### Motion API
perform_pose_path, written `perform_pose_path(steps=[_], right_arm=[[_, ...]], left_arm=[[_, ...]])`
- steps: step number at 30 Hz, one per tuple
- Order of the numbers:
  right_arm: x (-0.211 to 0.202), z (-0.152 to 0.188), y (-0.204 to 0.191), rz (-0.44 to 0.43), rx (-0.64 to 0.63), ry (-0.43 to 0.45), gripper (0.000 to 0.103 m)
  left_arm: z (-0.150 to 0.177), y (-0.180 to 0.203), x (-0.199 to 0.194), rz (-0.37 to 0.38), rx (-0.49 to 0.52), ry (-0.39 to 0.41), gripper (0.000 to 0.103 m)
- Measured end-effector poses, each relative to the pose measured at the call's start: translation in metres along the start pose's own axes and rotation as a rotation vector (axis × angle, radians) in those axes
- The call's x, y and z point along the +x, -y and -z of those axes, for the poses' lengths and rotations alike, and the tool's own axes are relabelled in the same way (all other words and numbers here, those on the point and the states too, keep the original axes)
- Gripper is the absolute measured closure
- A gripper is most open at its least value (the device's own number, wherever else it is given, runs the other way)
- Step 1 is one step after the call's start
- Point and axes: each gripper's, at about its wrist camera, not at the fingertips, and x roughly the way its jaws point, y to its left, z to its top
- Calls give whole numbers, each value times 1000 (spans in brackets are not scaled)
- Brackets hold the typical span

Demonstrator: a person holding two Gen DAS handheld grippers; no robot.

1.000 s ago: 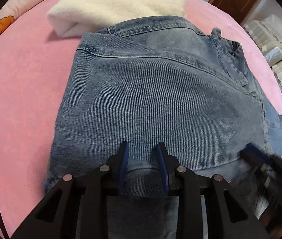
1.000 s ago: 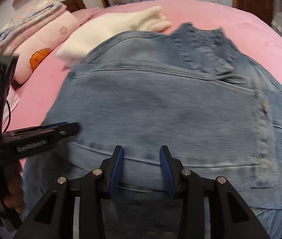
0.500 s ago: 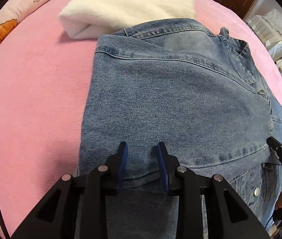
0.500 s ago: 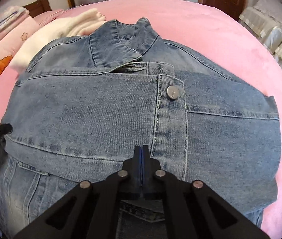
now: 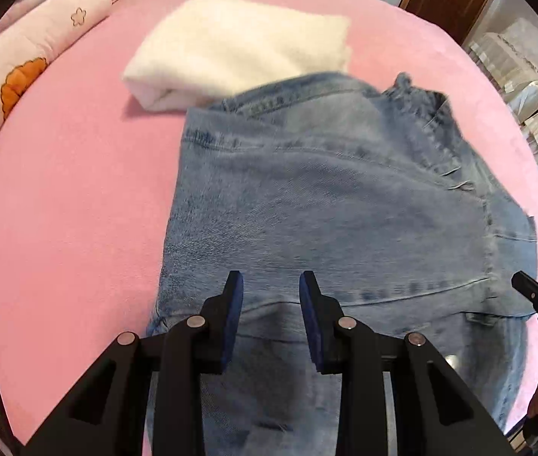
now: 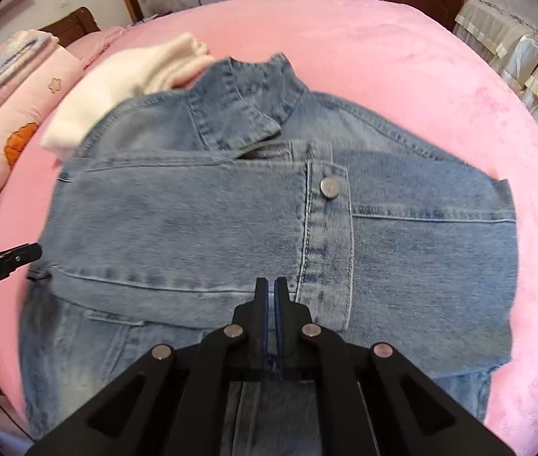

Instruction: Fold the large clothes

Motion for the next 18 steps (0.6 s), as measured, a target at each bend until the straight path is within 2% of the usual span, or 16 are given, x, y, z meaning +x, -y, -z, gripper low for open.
perform_pose_path(steps=[6,12,16,18], right_arm=[[-52,-7,3,-69,-24,32,100],[-103,-15,9,-108,-51,71,99],[-128,-11,15,-132,-64,79,84],[-137,-8,16,-137,-75,76,81]], left_arm=[[0,28,-56,6,-9,47,73],[8,54,-96,16,-17,58,71],[22,63,-119,25,-27,47,71],[30,64,-128,28,-29,45,71]])
